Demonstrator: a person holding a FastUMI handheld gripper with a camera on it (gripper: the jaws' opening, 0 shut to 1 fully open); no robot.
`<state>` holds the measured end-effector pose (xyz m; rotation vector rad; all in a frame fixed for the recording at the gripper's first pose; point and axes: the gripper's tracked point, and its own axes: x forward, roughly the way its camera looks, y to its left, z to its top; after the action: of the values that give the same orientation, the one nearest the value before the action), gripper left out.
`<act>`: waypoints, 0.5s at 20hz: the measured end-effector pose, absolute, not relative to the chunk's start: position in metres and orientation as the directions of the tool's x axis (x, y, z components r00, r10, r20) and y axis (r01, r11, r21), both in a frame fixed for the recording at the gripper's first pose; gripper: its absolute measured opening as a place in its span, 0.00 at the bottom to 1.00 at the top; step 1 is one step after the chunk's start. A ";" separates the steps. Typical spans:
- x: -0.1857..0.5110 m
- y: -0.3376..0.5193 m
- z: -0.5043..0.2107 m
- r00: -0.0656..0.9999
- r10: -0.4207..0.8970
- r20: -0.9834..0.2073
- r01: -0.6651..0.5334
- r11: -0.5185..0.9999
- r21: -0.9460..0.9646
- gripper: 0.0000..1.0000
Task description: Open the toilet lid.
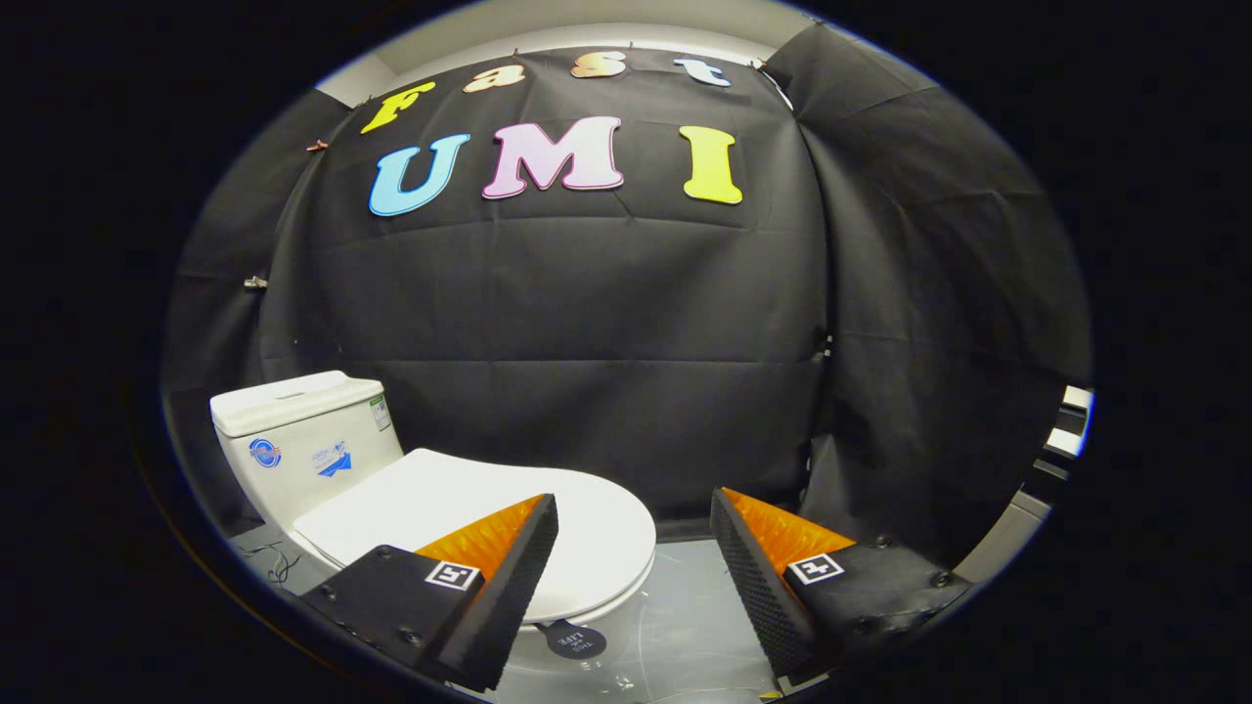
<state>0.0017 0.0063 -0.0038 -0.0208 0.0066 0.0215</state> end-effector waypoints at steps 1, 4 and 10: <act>0.001 0.005 -0.004 1.000 0.021 -0.007 -0.021 1.000 -0.020 0.98; 0.003 0.006 -0.009 0.999 0.024 -0.022 -0.024 1.000 -0.006 0.98; 0.005 0.015 -0.046 0.984 0.066 -0.164 -0.048 0.993 0.107 0.98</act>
<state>0.0048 0.0146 -0.0461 0.1027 0.1685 0.0575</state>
